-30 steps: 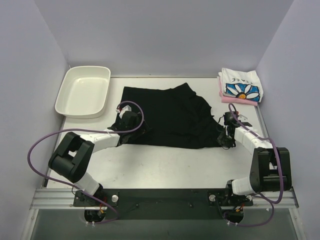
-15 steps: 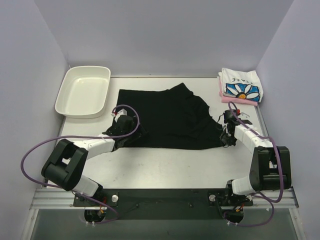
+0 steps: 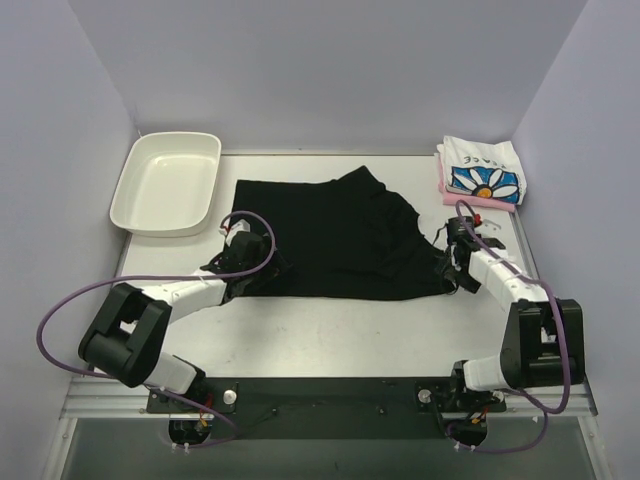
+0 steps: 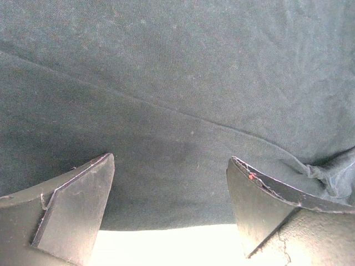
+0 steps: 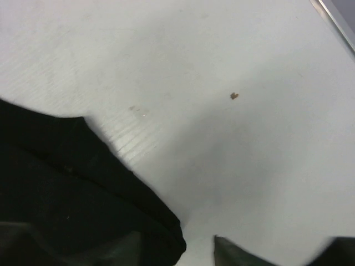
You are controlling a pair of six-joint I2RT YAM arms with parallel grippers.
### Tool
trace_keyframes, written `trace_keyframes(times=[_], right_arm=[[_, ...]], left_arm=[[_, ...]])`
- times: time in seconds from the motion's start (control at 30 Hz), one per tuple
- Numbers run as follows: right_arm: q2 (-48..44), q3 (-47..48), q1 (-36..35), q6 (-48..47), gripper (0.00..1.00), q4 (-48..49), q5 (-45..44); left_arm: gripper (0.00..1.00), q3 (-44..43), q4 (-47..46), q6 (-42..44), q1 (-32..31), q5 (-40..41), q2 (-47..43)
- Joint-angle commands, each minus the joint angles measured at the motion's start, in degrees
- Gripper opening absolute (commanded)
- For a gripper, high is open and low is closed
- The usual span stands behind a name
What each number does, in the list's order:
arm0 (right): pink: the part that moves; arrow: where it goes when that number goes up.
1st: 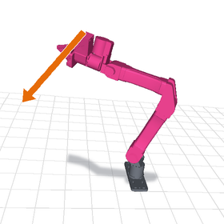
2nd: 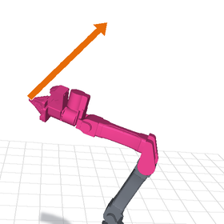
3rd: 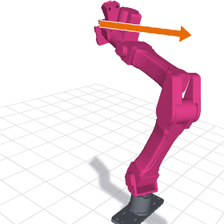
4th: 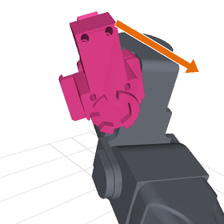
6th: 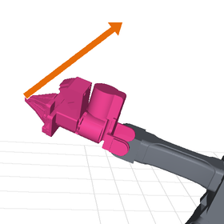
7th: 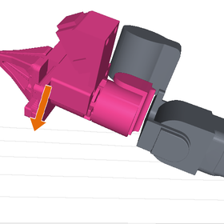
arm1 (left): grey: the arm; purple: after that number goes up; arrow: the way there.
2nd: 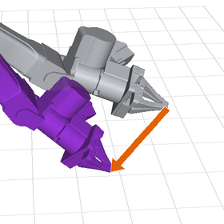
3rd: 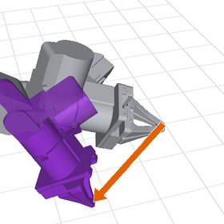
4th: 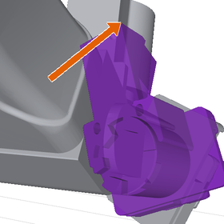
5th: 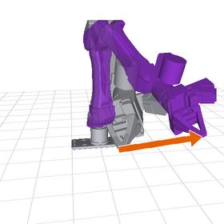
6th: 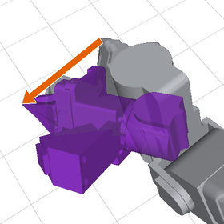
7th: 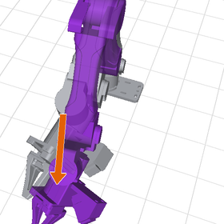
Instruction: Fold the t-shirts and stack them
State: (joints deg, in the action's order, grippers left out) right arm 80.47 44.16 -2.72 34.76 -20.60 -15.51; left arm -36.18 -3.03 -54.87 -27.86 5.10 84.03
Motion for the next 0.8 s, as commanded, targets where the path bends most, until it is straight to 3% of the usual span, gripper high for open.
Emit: trace_keyframes(times=[0.0, 0.03, 0.23, 0.5, 0.77], right_arm=[[-6.28, 3.02, -5.26, -1.63, 0.68, 0.21, -4.44], [-6.55, 3.91, -6.58, -2.50, 0.75, -0.40, -4.88], [-5.06, 10.94, -13.88, -1.55, 0.77, -3.48, 0.38], [-1.89, 10.33, -22.93, 7.14, 0.68, 0.20, 8.55], [1.18, 7.60, -27.07, 11.38, 0.58, 5.92, 9.18]], left_arm=[[0.93, 1.12, 7.33, 1.61, 0.70, 0.96, -1.14], [0.93, 0.59, 8.03, 1.78, 0.70, 1.05, -1.32], [0.93, 0.50, 10.14, 1.96, 0.43, 1.49, -4.31], [0.93, 1.03, 14.10, 1.09, -0.53, 2.54, -9.75], [0.94, 2.87, 17.53, 0.20, -1.94, 5.44, -17.49]])
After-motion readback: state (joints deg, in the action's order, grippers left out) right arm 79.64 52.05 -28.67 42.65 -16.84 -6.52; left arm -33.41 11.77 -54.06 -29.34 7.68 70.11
